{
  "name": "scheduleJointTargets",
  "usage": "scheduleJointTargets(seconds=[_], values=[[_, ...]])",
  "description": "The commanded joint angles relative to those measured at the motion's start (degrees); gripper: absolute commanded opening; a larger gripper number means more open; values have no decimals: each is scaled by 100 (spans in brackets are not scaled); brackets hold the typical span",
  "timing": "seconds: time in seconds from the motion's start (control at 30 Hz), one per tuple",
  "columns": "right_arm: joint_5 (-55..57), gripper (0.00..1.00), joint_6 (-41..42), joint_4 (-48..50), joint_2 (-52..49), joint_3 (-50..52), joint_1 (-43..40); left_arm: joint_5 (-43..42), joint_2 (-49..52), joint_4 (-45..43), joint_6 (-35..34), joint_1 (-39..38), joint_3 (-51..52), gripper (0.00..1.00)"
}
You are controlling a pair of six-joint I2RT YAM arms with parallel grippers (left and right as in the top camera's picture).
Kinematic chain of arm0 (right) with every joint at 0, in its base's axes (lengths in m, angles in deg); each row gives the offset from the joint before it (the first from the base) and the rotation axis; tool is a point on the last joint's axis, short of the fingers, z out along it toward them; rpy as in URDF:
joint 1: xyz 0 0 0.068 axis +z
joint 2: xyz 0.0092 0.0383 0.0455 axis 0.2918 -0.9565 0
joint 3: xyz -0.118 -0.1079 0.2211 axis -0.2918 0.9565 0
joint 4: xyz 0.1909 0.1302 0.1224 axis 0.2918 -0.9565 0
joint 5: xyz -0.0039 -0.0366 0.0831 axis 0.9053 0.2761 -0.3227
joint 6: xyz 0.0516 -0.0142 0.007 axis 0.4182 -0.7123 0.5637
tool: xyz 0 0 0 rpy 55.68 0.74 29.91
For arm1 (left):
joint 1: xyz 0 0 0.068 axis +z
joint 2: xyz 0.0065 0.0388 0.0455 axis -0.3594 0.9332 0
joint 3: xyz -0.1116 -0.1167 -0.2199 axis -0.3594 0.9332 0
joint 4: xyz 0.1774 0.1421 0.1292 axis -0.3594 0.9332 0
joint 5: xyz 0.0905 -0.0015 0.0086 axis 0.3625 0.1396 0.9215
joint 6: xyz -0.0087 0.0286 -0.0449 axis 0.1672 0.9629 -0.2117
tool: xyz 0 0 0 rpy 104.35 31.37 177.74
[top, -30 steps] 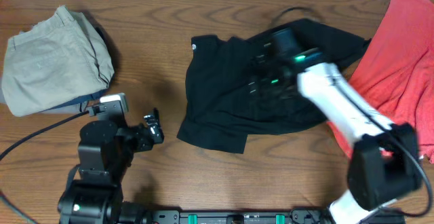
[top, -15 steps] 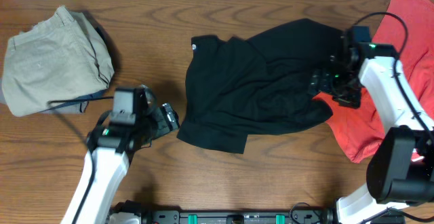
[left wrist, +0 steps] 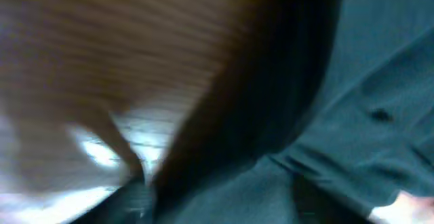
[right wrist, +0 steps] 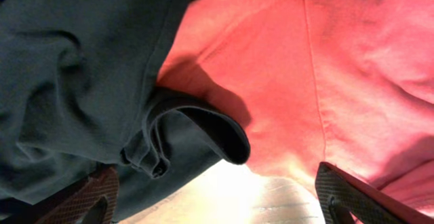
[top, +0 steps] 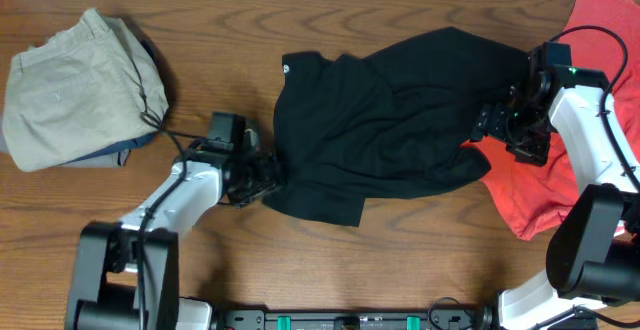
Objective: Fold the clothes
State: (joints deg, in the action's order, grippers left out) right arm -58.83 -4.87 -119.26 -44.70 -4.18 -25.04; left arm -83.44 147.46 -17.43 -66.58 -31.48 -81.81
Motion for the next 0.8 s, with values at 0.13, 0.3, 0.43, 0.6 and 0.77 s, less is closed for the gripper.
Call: scheduleJointTargets(seconds=[0.13, 0.3, 0.43, 0.6, 0.77], values=[[756, 83, 116, -179, 15, 35, -28, 992, -4, 457, 616, 28, -184, 6], [752, 43, 44, -177, 15, 35, -26, 3027, -192, 1375, 844, 697, -1443, 6], [715, 22, 26, -162, 15, 37, -24, 3167, -195, 1565, 778, 1209, -2468, 7], [603, 22, -168, -190, 13, 39, -22, 2994, -197, 1794, 487, 1453, -2872, 68], [595, 23, -166, -175, 2, 144, -15, 1456, -155, 2898, 391, 1305, -2826, 92]])
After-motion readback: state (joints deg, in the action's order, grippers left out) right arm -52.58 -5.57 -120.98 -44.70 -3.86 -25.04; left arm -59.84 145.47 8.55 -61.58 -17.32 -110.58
